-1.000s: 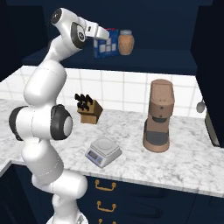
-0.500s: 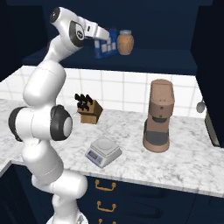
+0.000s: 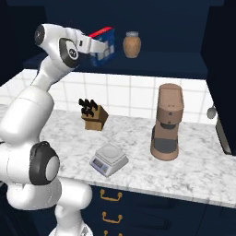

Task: Pick the boxed food and place it on the digital scale for weighing, and close the cabinet.

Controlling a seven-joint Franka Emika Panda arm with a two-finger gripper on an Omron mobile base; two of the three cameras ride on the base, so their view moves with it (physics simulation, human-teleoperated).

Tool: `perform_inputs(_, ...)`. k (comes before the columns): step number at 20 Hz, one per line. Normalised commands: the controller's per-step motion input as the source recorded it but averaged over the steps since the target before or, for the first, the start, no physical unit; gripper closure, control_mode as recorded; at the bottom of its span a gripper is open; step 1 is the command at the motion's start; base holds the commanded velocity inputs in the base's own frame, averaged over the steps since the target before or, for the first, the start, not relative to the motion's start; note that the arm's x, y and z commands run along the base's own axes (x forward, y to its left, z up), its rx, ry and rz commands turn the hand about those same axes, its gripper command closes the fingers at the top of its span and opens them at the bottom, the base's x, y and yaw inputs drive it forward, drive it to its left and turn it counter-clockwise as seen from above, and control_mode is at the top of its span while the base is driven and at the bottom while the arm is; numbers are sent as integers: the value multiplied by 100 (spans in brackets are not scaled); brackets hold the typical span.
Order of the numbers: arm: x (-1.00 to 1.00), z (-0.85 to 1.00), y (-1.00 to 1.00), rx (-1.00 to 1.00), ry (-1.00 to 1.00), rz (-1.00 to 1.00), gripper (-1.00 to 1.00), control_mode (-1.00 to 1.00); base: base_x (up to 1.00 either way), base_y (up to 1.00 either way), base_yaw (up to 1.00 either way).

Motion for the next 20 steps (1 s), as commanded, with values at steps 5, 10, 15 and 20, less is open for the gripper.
perform_inputs(5,-100,0,-13,0,-5,21,100,-100,0,0,0)
perform_inputs(10,-100,-14,-60,0,4,62,100,-100,0,0,0)
perform_inputs(15,-100,-38,-52,-1,15,67,100,-100,0,0,0)
perform_inputs(20,-63,-46,-9,-17,24,74,100,-100,0,0,0)
